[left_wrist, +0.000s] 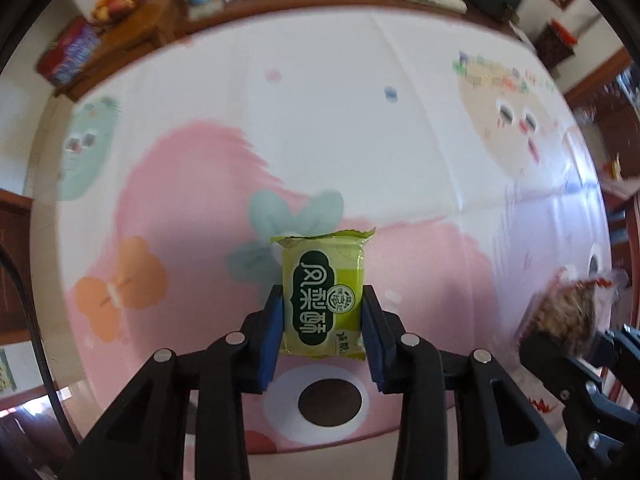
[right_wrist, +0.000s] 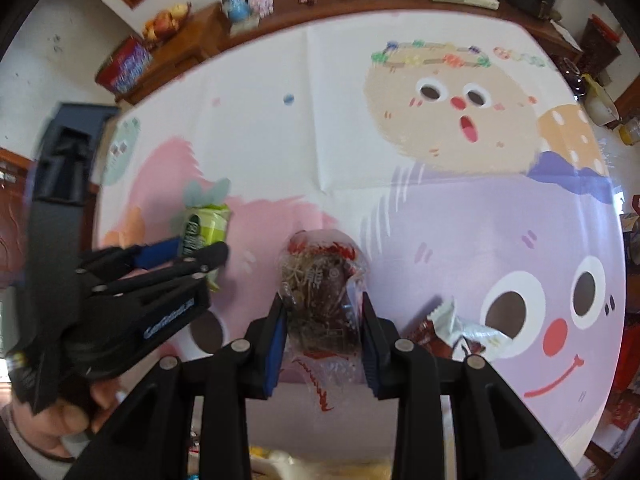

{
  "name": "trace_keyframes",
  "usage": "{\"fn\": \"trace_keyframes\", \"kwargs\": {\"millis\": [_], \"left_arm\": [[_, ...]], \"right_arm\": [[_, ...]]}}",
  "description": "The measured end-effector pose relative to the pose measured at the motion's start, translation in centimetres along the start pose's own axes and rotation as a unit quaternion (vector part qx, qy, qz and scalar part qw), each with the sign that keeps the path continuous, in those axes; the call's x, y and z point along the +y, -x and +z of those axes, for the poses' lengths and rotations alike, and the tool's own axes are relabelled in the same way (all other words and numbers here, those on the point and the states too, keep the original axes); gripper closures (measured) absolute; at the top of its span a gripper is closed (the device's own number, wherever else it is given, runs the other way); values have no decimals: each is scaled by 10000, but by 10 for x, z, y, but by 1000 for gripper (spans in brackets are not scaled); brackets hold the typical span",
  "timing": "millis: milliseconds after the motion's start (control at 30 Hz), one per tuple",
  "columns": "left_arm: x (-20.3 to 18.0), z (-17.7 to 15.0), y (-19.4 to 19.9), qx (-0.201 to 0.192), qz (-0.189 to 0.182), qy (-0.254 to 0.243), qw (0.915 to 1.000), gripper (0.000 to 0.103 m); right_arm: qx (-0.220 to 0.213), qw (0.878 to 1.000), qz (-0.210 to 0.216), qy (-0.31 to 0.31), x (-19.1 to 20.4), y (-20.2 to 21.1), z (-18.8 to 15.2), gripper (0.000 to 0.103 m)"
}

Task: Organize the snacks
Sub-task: 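Carry the green cake and clear bag into the tray, opening both grippers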

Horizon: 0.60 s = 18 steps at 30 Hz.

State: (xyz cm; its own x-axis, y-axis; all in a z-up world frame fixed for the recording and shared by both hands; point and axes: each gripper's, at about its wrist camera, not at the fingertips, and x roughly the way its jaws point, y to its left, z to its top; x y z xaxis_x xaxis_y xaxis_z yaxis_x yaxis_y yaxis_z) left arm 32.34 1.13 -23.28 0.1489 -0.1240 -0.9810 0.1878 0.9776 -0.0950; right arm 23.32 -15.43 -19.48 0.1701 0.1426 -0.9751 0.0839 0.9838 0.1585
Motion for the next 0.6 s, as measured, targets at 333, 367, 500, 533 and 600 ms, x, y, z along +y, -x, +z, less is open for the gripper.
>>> {"fn": "trace_keyframes", "kwargs": {"millis": [333,367,500,533,600], "left_arm": [[-14,-67,155,-1443,16,236,9892,68],[-16,-77,167,-1522,-7,279,9880,68],[-23,-127,203,-1691,62,322,9850,68],[-27,-138,208,-1694,110,308,9850,68],[-35,-161,212,-1670,254,277,9852,68]], "right_arm": [[-1018,9935,479,183,4,105,-32,70],[-1089,9923,528,250,5,116,-37,70],[-1284,9880,633,574,17,151,-56,70],[-1306,9871,650,666,18,158,-64,70],[-1265,9866,638,814,19,167,-82,70]]}}
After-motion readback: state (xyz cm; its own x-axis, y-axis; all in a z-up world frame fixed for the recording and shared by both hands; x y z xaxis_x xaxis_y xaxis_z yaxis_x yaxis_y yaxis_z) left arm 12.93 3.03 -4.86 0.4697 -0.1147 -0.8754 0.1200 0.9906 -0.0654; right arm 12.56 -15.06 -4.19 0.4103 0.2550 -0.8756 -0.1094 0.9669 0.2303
